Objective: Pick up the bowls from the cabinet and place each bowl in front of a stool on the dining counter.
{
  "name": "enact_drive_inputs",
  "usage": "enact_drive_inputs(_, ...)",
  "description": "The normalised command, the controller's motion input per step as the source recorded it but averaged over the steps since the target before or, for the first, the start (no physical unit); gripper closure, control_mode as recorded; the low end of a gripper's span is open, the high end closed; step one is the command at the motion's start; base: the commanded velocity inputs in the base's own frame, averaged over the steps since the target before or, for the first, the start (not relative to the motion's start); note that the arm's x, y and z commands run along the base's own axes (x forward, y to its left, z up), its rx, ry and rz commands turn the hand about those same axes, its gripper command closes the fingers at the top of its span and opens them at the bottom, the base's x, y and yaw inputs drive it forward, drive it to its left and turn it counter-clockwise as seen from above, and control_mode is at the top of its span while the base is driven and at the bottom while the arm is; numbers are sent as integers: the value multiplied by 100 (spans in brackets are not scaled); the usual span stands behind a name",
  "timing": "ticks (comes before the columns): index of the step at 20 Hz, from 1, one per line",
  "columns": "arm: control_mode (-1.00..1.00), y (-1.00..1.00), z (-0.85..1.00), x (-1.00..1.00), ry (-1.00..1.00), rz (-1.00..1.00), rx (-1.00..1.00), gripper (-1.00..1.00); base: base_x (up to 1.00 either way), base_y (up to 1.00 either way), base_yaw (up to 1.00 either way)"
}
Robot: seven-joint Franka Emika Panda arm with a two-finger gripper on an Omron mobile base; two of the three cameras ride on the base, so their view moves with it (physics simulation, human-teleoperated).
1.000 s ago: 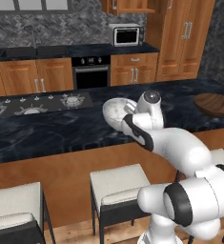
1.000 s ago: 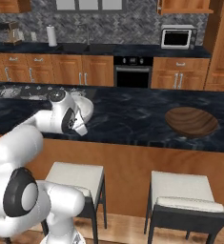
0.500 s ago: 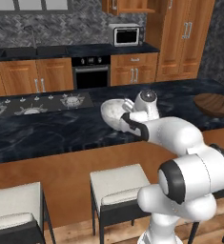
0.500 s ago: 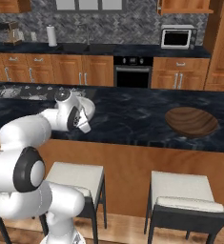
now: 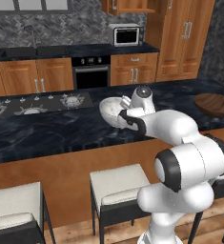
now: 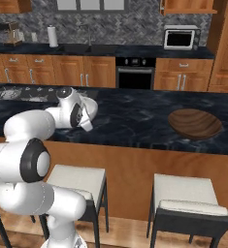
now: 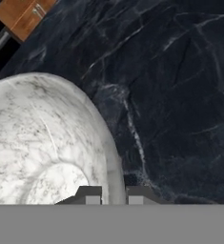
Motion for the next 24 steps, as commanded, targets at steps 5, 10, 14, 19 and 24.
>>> enact_drive_inputs(5,-100,13,0,-7,0,-6,-3,100,0,0,0)
enact_drive_inputs(10,-100,0,0,-13,0,-8,0,100,0,0,0)
enact_drive_inputs(14,-100,-4,0,-20,2,-10,0,100,0,0,0)
enact_drive_inputs(19,-100,-10,0,-30,4,-9,0,100,0,0,0)
enact_drive_inputs(24,-100,-2,0,-29,6,-4,0,100,0,0,0)
